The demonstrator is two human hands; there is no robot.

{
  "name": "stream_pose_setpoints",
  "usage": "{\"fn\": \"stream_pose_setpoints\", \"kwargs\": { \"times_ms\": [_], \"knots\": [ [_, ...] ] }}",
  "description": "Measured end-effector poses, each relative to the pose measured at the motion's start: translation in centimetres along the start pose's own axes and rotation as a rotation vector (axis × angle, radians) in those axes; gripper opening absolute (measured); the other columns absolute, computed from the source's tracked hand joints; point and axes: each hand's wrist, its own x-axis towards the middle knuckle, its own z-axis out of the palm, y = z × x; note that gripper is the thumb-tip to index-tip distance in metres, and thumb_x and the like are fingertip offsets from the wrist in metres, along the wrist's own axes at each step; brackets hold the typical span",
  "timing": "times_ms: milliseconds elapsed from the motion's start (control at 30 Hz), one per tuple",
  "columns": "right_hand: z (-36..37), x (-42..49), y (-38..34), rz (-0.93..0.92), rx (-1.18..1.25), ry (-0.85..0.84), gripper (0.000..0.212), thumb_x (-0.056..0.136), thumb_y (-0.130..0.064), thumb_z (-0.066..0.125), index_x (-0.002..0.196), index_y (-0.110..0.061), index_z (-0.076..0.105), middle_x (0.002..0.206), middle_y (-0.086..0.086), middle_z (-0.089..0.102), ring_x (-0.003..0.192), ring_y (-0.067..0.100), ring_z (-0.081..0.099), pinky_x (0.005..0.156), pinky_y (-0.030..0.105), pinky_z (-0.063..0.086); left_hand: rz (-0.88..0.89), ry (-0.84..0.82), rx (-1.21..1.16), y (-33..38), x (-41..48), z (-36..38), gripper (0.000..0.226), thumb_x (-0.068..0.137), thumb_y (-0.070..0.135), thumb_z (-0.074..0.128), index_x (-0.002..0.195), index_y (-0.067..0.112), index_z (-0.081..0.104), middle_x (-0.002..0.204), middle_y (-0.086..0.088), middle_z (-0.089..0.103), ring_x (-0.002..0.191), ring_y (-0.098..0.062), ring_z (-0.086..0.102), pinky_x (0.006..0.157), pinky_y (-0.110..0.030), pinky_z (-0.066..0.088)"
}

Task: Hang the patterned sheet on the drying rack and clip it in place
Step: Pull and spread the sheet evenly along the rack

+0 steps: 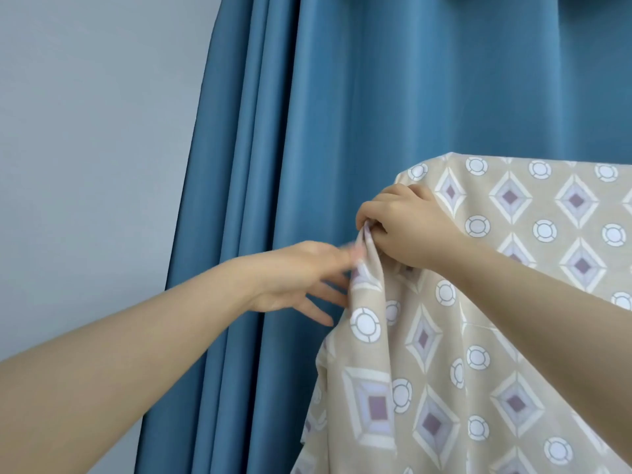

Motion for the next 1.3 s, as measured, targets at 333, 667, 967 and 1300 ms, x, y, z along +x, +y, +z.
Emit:
{"fn": "stream_pose_setpoints", "kwargs": {
  "times_ms": [333, 667, 967, 1300],
  "knots": [
    [0.4, 0.5, -0.6, 0.078, 0.066, 0.079, 0.025, 0.094, -0.022, 0.040, 0.108, -0.021, 0.060, 0.105, -0.004, 0.063, 0.112, 0.020, 0.044, 0.096, 0.031, 0.020, 0.061, 0.645, -0.134, -0.4, -1.4, -5.0, 0.017, 0.097, 0.011, 0.035, 0.084, 0.010, 0.045, 0.084, -0.005, 0.059, 0.067, -0.018, 0.058, 0.055, -0.028, 0.043],
    [0.4, 0.9, -1.1, 0.084, 0.090, 0.156, 0.025, 0.093, -0.018, 0.041, 0.104, -0.022, 0.063, 0.107, -0.004, 0.061, 0.108, 0.022, 0.044, 0.093, 0.031, 0.021, 0.011, 0.656, 0.492, -1.1, -2.4, -5.9, 0.011, 0.078, 0.019, 0.074, 0.080, 0.016, 0.063, 0.080, -0.003, 0.064, 0.071, -0.019, 0.060, 0.062, -0.028, 0.050],
    [0.3, 0.2, -1.1, 0.399, 0.088, 0.361, 0.043, 0.082, -0.025, 0.059, 0.123, -0.019, 0.048, 0.132, 0.007, 0.039, 0.120, 0.030, 0.035, 0.096, 0.039, 0.024, -0.052, 0.279, 0.079, -1.6, -3.2, -7.5, 0.020, 0.078, 0.025, 0.068, 0.093, 0.013, 0.062, 0.081, -0.004, 0.073, 0.065, -0.018, 0.069, 0.061, -0.033, 0.059],
    [2.3, -3.2, -1.5, 0.837, 0.990, 0.381, 0.034, 0.081, -0.018, 0.061, 0.106, -0.021, 0.038, 0.082, -0.005, 0.050, 0.074, 0.029, 0.060, 0.073, 0.045, 0.054, 0.125, 0.028, -0.171, -2.8, 1.8, 0.0, 0.060, 0.084, 0.017, 0.066, 0.134, 0.038, 0.042, 0.141, -0.002, 0.045, 0.120, -0.017, 0.054, 0.094, -0.037, 0.050]
  ]
}}
